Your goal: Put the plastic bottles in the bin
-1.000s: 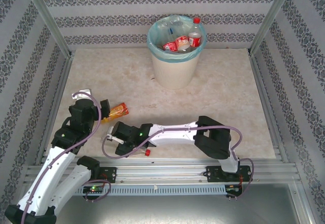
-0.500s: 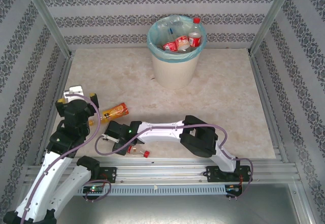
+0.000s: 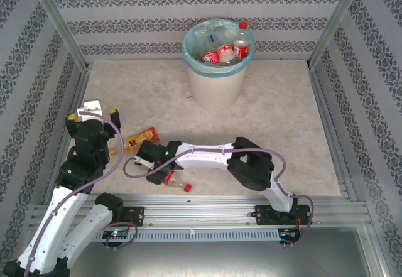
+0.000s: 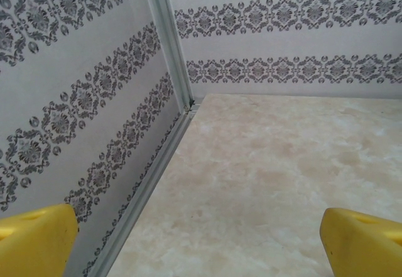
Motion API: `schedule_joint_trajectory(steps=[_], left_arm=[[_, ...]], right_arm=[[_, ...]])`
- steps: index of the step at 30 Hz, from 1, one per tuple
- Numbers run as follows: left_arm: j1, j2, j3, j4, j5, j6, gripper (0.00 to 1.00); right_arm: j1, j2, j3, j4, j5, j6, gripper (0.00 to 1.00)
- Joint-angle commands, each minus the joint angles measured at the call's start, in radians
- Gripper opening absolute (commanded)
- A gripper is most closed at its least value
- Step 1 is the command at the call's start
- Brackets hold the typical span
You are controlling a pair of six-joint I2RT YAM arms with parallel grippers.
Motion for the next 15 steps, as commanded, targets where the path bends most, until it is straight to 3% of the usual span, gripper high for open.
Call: schedule_joint_trajectory(steps=[1, 7, 12, 15], left_arm=[[-0.007, 0.025, 0.047, 0.044, 0.049, 0.019, 1.00], [-0.007, 0.115, 0.117, 0.054, 0.158, 0.012, 1.00], [-0.007, 0.263, 0.234, 0.058, 0.337, -0.003, 1.00], [-0.009, 0.354, 0.312, 0.069, 0.440, -0.020, 0.99]], right_arm=[[-0.033, -0.120, -0.068, -0.008, 0.000, 0.040, 0.53], [-0.109, -0.380, -0.158, 0.023, 0.071, 0.037, 0.49], [-0.210, -0.603, -0.118, 0.081, 0.199, -0.063, 0.46], [-0.288, -0.679, -0.079, 0.215, 0.243, -0.145, 0.45]])
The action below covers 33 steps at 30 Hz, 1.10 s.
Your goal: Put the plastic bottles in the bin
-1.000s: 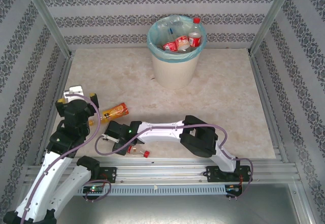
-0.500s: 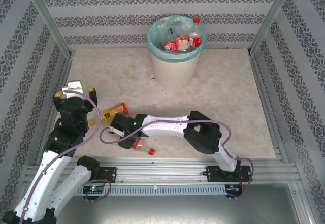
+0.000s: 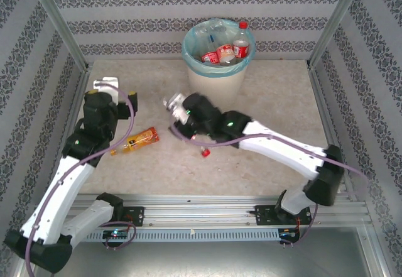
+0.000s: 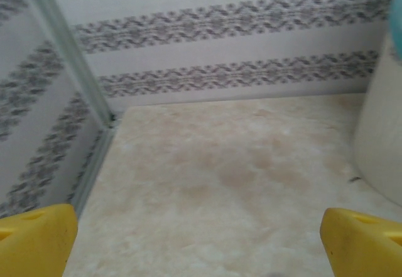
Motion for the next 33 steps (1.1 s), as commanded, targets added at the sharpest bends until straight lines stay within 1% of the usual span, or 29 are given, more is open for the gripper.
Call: schedule_joint_trajectory(steps=[1, 4, 7, 9, 11, 13, 17, 21, 25, 26, 30, 33], left_arm=[[-0.009, 0.070, 0.086, 0.060, 0.178, -0.023, 0.99], [-0.011, 0.154, 0.145, 0.084, 0.299, -0.051, 0.98], [-0.018, 0.221, 0.180, 0.124, 0.503, -0.073, 0.97], [-0.031, 0.256, 0.183, 0.187, 0.647, -0.089, 0.97], [-0.047, 0.285, 0.186, 0.261, 0.742, -0.103, 0.97], [-0.058, 0.319, 0.192, 0.339, 0.807, -0.128, 0.97], [-0.064, 0.378, 0.213, 0.421, 0.881, -0.173, 0.96], [-0.064, 0.382, 0.189, 0.439, 0.889, -0.176, 0.97], [-0.064, 0.381, 0.181, 0.425, 0.884, -0.162, 0.98], [-0.064, 0.380, 0.176, 0.427, 0.882, -0.164, 0.98], [-0.064, 0.370, 0.139, 0.443, 0.882, -0.171, 0.98], [-0.064, 0.365, 0.123, 0.447, 0.872, -0.170, 0.99]], right_arm=[[-0.076, -0.063, 0.050, 0.184, 0.100, -0.115, 0.45], [-0.161, -0.047, 0.122, 0.324, 0.086, -0.169, 0.44], [-0.232, 0.023, 0.234, 0.398, 0.074, -0.193, 0.43], [-0.282, 0.078, 0.301, 0.449, 0.057, -0.188, 0.42], [-0.328, 0.132, 0.367, 0.472, 0.034, -0.164, 0.42], [-0.371, 0.195, 0.425, 0.500, 0.010, -0.148, 0.42], [-0.443, 0.288, 0.483, 0.561, -0.062, -0.104, 0.42], [-0.495, 0.357, 0.514, 0.567, -0.114, -0.063, 0.42], [-0.499, 0.376, 0.509, 0.568, -0.138, -0.114, 0.41], [-0.498, 0.378, 0.503, 0.572, -0.143, -0.127, 0.43], [-0.502, 0.372, 0.447, 0.610, -0.165, -0.163, 0.42], [-0.505, 0.378, 0.428, 0.623, -0.157, -0.176, 0.42]])
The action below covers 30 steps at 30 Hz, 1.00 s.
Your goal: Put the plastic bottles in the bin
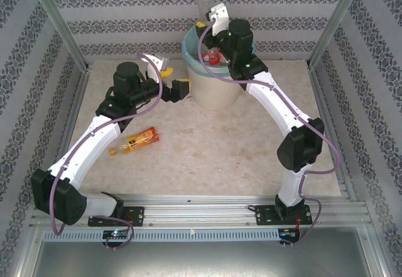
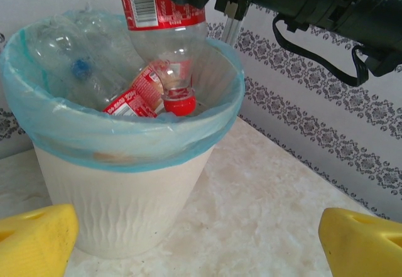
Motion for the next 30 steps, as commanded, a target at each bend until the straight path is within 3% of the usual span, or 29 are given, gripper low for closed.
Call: schedule_joint_trajectory(steps=[1, 5, 12, 17, 23, 30], left_arm=[[-0.008, -0.020, -0.023, 0.057, 0.010, -0.011, 0.99], [-0.007, -0.021, -0.027, 0.051, -0.002, -0.006, 0.99], [-0.007, -0.033, -0.037, 0.040, -0.032, 0.013, 0.99], [-0.007, -0.030, -0.037, 0.036, -0.039, 0.013, 1.00], [-0.006, -0.030, -0.038, 0.033, -0.046, 0.007, 1.00], [-0.007, -0.043, -0.042, 0.022, -0.059, 0.020, 1.00]], right_arm=[[-0.001, -0.012, -0.026, 0.067, -0.019, -0.032, 0.42], [-0.017, 0.000, -0.067, 0.107, -0.043, -0.028, 0.42], [-0.053, -0.001, -0.180, 0.074, -0.191, -0.038, 0.43], [-0.073, -0.037, -0.215, 0.047, -0.208, -0.035, 0.49], [-0.061, -0.027, -0.042, -0.062, -0.213, -0.012, 0.85], [-0.035, 0.105, 0.290, -0.238, -0.170, -0.007, 0.91]])
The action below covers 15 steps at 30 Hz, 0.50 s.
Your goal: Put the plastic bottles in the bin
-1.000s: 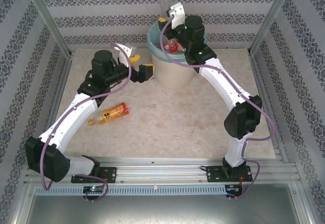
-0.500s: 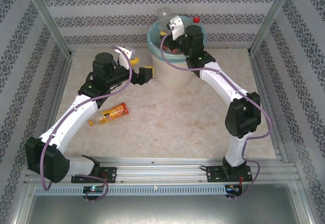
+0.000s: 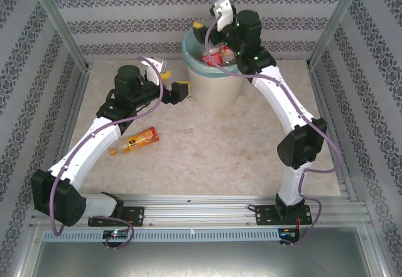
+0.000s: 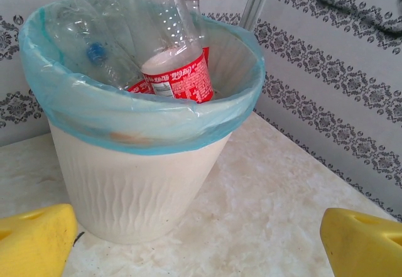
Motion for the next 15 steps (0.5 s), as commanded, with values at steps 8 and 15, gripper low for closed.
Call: schedule_joint_trajectory(steps=[8, 15], left_arm=[[-0.006, -0.051, -0.019, 0.009, -0.036, 0.041, 1.00], [-0.001, -0.058, -0.005, -0.060, -0.243, 0.048, 0.99]], right_arm=[[0.019, 0.371, 0.651, -0.396, 0.069, 0.046, 0.66], [0.055, 0.343, 0.557, -0.429, -0.009, 0.010, 0.62]])
